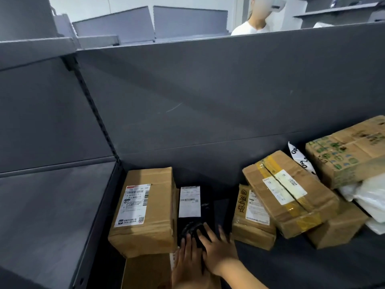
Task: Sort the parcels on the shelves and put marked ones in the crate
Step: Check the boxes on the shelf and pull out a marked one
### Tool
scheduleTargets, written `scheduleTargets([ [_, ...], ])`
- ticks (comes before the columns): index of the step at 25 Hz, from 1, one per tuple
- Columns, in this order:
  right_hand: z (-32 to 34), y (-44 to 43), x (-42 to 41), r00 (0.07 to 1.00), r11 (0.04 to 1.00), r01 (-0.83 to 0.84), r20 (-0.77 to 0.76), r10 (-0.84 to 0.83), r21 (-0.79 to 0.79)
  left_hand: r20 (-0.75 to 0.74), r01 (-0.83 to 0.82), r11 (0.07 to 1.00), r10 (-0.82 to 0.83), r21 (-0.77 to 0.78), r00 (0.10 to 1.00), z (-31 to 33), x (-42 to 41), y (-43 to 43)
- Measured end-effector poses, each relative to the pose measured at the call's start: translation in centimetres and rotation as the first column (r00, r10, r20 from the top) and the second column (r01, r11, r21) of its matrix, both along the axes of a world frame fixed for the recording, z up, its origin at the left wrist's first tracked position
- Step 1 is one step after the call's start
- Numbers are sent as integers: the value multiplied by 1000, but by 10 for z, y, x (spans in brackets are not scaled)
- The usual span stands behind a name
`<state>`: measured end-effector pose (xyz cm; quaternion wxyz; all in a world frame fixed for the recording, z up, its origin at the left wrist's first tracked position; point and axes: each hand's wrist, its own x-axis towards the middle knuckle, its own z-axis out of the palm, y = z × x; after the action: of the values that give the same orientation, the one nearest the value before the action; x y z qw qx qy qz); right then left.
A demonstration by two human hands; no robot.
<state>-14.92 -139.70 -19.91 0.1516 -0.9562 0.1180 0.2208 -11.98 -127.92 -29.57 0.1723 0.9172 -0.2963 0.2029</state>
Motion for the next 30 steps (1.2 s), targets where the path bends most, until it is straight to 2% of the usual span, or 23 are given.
scheduleTargets([
  [1,1,-1,-2,1000,999,13,4,-13,46,-11,9,1000,-9,-15,1000,2,0,0],
  [3,-1,-4,-9,996,968,69,36,-79,240,-14,3,999,-4,-46,1000,6,0,-1],
  [4,0,-7,-17,980,918,133,87,-178,374,-29,9,999,-11,-52,1000,9,-1,-2],
  [5,-3,-14,-26,928,825,228,141,-345,518,-66,18,999,-20,-38,998,13,-3,-2],
  [6,-2,-22,-36,803,666,343,160,-574,663,-126,40,999,-43,-30,991,14,-4,-2],
  [7,-1,-33,-46,617,441,450,87,-782,777,-186,52,998,-59,-44,981,15,-5,-2],
  [8,-1,-49,-53,410,201,500,-26,-912,842,-204,50,998,-58,-44,977,16,-8,-4],
  [9,0,-66,-61,218,-3,514,-134,-967,858,-227,34,999,-42,-37,973,18,-10,-5],
  [10,2,-83,-67,67,-165,504,-229,-971,848,-220,10,1000,-16,-27,975,17,-12,-5],
  [11,4,-99,-72,-43,-297,468,-315,-948,832,-210,-1,1000,-1,-12,978,18,-12,-6],
  [12,8,-113,-77,-123,-389,432,-374,-919,814,-216,-8,1000,6,-4,976,21,-12,-7],
  [13,12,-125,-81,-153,-445,395,-420,-894,804,-214,-16,1000,16,1,977,24,-12,-7],
  [16,30,-150,-90,-81,-424,331,-422,-903,843,-223,31,1000,-30,2,974,33,-14,-4],
  [18,37,-162,-91,-41,-374,359,-385,-922,855,-215,-16,1000,18,12,976,33,-13,-7],
  [20,45,-166,-93,9,-345,364,-374,-928,865,-301,-22,997,44,75,952,46,-23,-8],
  [23,51,-166,-91,71,-380,327,-424,-903,865,-281,-102,980,148,173,948,71,-31,-17],
  [24,51,-165,-91,78,-403,319,-447,-891,858,-351,-133,978,183,163,918,81,-37,-18],
  [26,50,-163,-90,92,-430,276,-469,-878,860,-301,-157,979,190,130,935,92,-39,-20],
  [27,50,-160,-90,83,-455,253,-488,-869,854,-343,-147,981,182,127,921,101,-41,-21],
  [28,51,-154,-89,77,-501,217,-526,-847,838,-467,-141,983,181,120,865,114,-44,-24],
  [30,56,-133,-89,139,-579,137,-594,-792,804,-671,-108,993,115,53,732,134,-42,-32],
])
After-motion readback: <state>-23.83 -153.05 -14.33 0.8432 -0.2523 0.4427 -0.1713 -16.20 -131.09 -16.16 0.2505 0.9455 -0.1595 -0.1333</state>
